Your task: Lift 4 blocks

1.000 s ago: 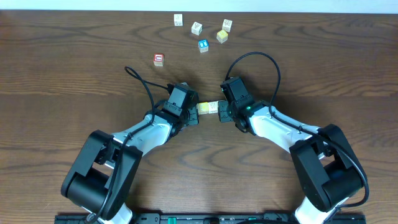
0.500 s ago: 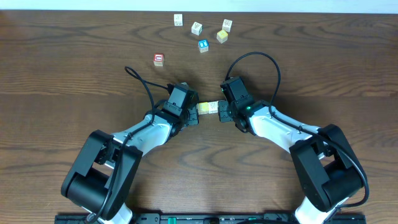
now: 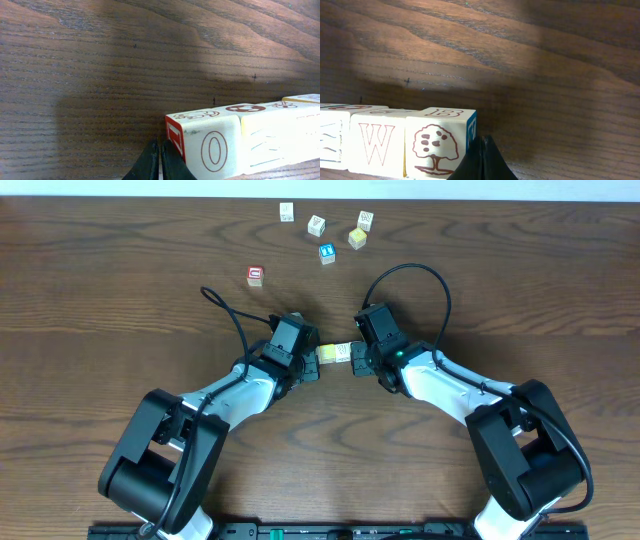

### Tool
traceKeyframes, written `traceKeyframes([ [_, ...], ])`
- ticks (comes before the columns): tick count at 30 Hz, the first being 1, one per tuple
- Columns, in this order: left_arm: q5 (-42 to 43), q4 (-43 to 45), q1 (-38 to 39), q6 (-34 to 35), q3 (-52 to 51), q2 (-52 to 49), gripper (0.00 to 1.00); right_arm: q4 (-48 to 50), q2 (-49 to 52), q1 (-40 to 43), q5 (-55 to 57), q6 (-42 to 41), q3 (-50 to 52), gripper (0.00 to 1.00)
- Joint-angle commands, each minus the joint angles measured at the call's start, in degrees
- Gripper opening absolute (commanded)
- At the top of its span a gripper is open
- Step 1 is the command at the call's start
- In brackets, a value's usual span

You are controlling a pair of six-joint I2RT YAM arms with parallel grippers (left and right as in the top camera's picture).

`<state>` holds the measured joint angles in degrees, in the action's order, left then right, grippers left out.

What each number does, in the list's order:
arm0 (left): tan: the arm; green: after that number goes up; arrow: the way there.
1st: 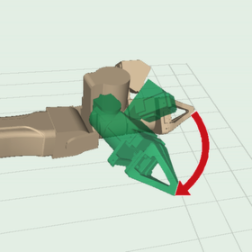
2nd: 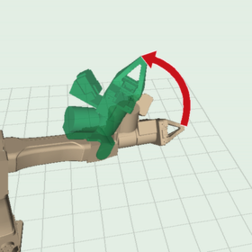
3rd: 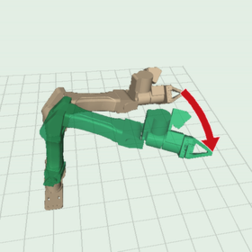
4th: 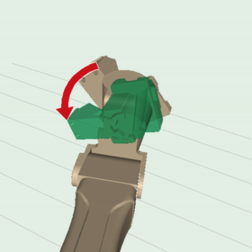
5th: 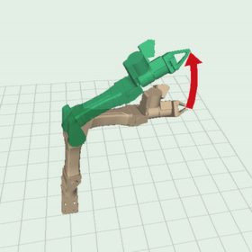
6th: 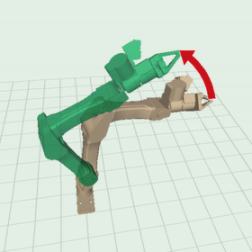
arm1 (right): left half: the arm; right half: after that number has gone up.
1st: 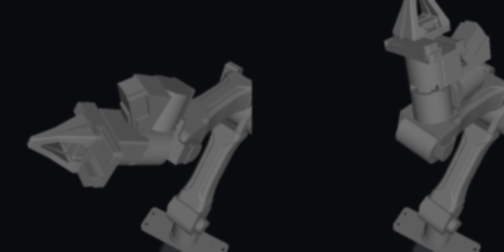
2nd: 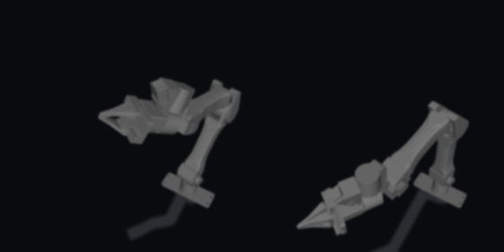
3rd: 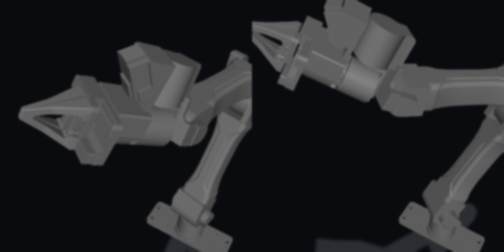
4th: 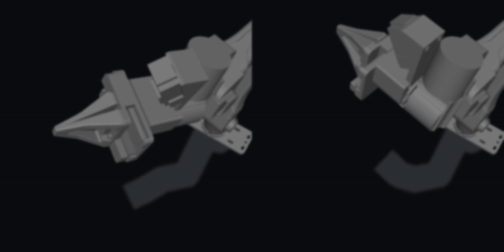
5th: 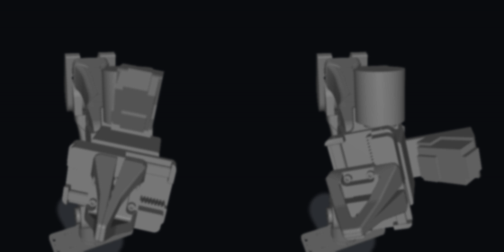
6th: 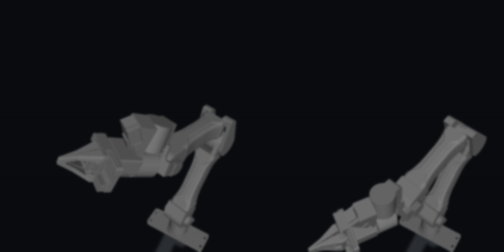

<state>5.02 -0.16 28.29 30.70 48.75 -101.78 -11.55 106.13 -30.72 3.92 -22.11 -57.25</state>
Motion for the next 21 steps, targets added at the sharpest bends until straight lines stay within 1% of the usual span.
traceKeyframes([
  [1, 15.13, 3.26, 5.27, 0.48, 2.08, -0.09, 0.07, 1.49, 1.09, -6.49, -17.42, -0.07, -1.99, 0.01],
  [8, 15.13, 3.23, 5.29, 0.48, 2.08, -0.09, 0.07, 1.53, 3.67, -6.51, -17.49, -0.11, -1.99, 0.01],
  [21, 15.08, 2.80, 5.27, 0.42, 2.08, -0.09, 0.07, 1.84, 3.72, -6.45, -17.44, -0.07, -2.01, 0.01],
])
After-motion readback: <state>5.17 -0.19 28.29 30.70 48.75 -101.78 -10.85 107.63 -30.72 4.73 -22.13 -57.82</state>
